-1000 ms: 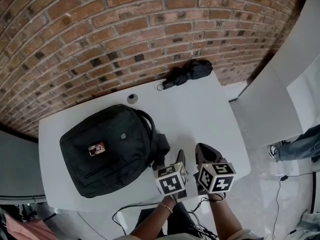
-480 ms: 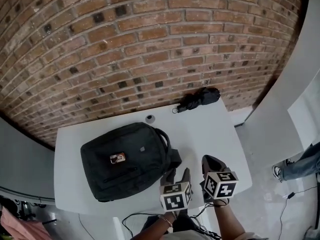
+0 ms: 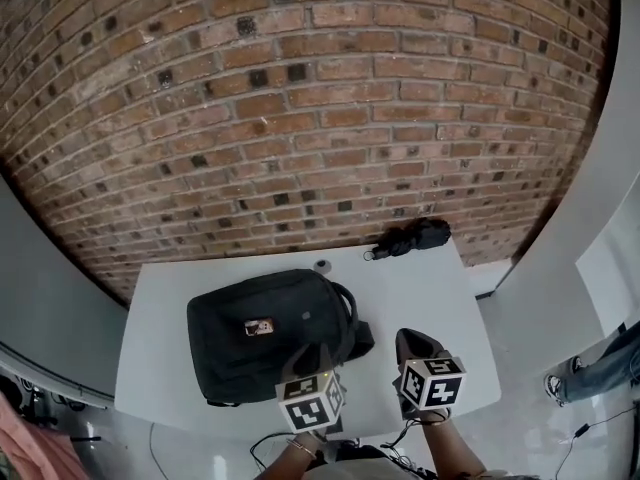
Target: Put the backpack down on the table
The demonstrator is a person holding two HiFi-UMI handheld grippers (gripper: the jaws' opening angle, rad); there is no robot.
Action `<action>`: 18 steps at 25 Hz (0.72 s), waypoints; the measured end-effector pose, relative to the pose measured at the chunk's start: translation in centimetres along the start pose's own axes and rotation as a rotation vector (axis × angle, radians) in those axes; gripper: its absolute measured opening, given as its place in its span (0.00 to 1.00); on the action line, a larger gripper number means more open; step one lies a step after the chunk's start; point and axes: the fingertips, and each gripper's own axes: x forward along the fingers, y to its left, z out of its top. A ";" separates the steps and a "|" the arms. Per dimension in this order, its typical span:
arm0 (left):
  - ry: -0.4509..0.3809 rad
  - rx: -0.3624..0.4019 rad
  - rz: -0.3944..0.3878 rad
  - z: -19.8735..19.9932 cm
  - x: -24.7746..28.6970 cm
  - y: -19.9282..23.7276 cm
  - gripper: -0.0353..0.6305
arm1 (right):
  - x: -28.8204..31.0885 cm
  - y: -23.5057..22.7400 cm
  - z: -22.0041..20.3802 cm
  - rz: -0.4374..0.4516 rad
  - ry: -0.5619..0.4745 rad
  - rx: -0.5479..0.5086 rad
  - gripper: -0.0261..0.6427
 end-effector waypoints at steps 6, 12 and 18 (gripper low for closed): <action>-0.052 -0.001 0.089 2.8 -3.0 5.0 0.08 | 0.6 2.6 1.4 0.048 -0.013 -0.020 0.08; -0.096 0.057 0.109 5.2 -4.8 8.1 0.07 | 1.6 4.5 2.2 0.057 -0.030 -0.022 0.08; -0.090 0.058 0.155 6.1 -5.4 11.7 0.07 | 2.7 6.8 2.3 0.052 -0.028 -0.026 0.08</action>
